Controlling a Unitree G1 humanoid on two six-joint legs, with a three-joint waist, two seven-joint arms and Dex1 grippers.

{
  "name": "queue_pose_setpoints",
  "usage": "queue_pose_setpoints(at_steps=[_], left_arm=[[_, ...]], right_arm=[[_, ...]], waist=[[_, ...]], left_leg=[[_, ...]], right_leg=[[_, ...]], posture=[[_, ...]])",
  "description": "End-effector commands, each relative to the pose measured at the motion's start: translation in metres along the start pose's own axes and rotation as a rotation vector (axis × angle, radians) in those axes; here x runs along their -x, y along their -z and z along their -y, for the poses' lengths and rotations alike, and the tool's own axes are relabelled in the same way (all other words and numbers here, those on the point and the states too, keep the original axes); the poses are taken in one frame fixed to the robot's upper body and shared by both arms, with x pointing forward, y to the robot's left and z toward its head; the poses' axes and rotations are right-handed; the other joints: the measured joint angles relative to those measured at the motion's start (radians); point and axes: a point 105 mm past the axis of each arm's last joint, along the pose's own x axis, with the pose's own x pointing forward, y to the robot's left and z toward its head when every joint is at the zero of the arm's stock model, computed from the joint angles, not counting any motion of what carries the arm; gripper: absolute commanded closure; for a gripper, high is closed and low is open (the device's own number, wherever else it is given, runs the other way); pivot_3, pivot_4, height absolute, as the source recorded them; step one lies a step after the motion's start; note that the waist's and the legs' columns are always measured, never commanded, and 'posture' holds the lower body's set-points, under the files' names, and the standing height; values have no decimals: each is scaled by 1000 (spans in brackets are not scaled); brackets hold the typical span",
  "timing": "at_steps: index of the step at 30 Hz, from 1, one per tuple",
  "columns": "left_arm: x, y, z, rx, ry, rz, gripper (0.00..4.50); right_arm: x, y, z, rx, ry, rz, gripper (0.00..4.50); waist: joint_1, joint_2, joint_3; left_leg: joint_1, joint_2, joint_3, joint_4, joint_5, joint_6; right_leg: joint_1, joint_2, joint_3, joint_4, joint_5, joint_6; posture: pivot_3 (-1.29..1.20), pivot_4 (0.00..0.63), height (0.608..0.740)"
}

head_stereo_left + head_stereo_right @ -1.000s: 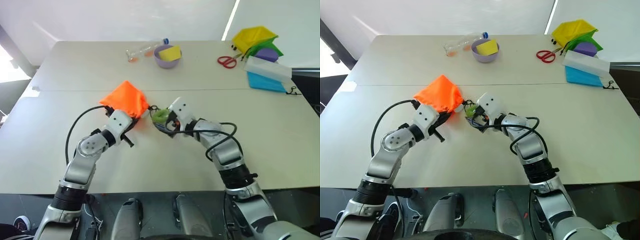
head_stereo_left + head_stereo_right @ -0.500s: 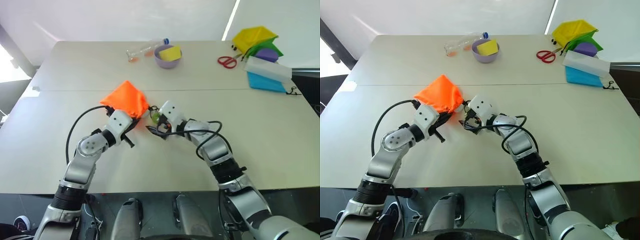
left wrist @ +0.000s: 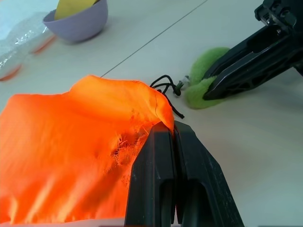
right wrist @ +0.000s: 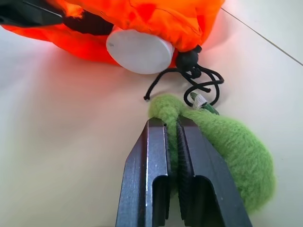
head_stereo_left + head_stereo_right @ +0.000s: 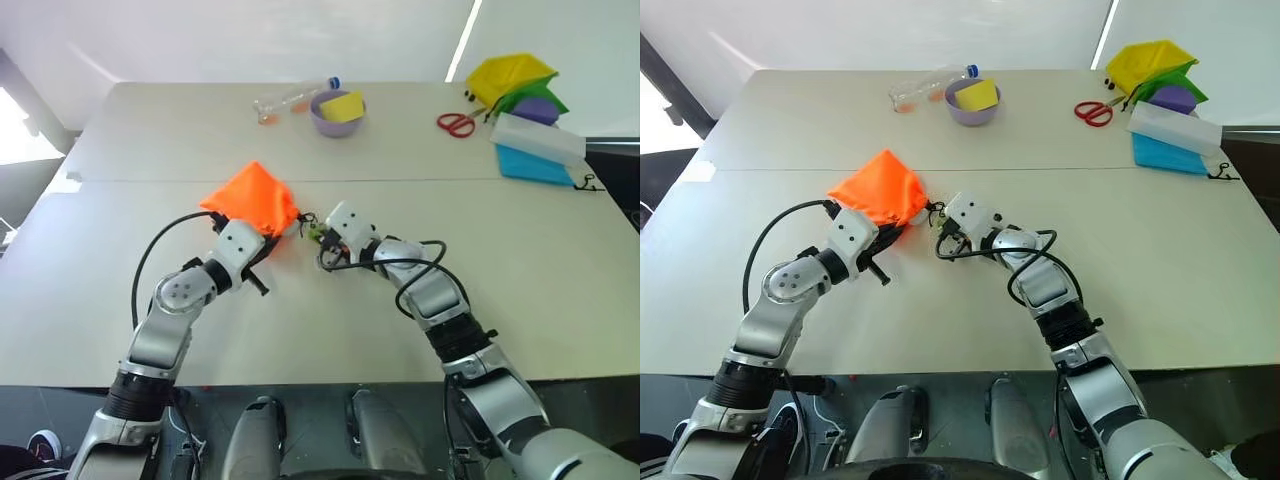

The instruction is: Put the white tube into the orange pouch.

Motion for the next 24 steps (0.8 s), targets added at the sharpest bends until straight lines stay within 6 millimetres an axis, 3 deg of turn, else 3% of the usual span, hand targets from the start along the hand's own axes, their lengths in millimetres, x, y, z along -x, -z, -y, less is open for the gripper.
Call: queue_pose_setpoints(at_steps=[1,5,11,16,24], left_arm=[[9,-10,-3,-17,33,53,4500],[18,-6,-4,-13,110,45,4500],[29,-2,-6,-59,214,35,4500],[36,-1,-4,-57,272,38,4500],[48,9,-5,-79,364,22,4500]], right_arm=[[24,-17,12,51,7,103,4462],[43,-21,17,65,-8,135,4462],[70,-19,-6,64,-168,144,4462],[88,-10,-7,84,-206,104,4462],[93,5,1,133,-165,36,4462]], waist=[[2,0,0],[-3,0,0],[-2,0,0],[-1,0,0],[-1,0,0]], left_leg=[[0,0,0,0,0,0],[0,0,1,0,0,0],[1,1,0,-1,0,0],[1,0,1,0,0,0],[2,1,1,1,0,0]], right_leg=[[0,0,0,0,0,0],[0,0,0,-1,0,0],[0,2,0,0,-2,-4],[1,-1,1,-1,-3,-4],[1,1,0,0,-3,-5]], posture=[[0,150,740],[0,150,740],[0,150,740],[0,150,740],[0,150,740]])
